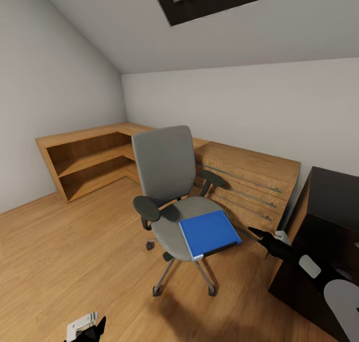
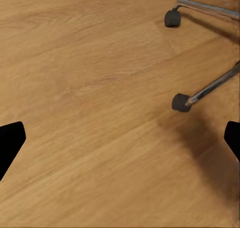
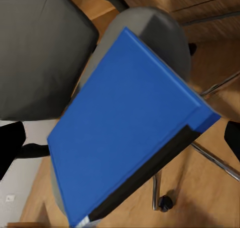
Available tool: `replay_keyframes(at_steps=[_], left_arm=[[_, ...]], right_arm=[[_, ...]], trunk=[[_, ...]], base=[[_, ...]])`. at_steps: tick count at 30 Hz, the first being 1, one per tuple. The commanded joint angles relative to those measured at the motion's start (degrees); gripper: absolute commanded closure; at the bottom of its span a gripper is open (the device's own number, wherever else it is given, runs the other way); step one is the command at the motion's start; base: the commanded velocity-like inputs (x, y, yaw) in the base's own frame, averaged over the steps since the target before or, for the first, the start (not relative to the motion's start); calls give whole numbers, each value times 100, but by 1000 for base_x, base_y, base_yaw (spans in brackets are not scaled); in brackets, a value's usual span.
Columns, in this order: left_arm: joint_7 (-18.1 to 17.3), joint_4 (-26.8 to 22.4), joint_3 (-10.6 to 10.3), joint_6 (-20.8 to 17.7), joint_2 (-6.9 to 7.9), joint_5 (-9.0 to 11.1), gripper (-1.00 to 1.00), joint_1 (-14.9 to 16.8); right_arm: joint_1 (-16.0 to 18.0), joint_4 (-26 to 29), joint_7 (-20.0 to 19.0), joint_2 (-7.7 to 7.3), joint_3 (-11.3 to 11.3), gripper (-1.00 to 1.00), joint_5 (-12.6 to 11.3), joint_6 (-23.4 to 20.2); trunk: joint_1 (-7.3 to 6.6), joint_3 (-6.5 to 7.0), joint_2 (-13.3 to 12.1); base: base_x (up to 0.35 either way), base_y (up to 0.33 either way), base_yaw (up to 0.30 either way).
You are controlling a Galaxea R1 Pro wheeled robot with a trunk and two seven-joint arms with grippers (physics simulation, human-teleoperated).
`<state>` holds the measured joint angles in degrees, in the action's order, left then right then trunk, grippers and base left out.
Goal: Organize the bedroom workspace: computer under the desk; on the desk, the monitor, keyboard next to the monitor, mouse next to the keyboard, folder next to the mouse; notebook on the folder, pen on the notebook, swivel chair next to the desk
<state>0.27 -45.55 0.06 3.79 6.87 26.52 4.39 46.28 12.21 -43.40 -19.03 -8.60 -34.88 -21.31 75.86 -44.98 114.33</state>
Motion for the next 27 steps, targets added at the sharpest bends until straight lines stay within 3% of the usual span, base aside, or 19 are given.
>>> replay_keyframes(at_steps=[1,5,9,27], left_arm=[[4,-178,10,-135,5,50,-100,1],[21,-975,194,-864,11,37,-100,1],[35,-1169,310,-1135,7,42,-100,1],[0,-125,368,-1096,-20,57,-100,1]], right_arm=[[3,-14,-34,-2,-28,-100,-21,-63],[3,-225,-217,-10,-25,-100,-26,-120],[3,-324,-455,-28,-21,-100,-19,-149],[3,-658,-1078,-206,-17,-100,12,-162]], trunk=[[22,-24,44],[110,-96,204],[176,-150,325],[176,-150,325]], base=[[0,0,0],[0,0,0],[0,0,0],[0,-1,0]])
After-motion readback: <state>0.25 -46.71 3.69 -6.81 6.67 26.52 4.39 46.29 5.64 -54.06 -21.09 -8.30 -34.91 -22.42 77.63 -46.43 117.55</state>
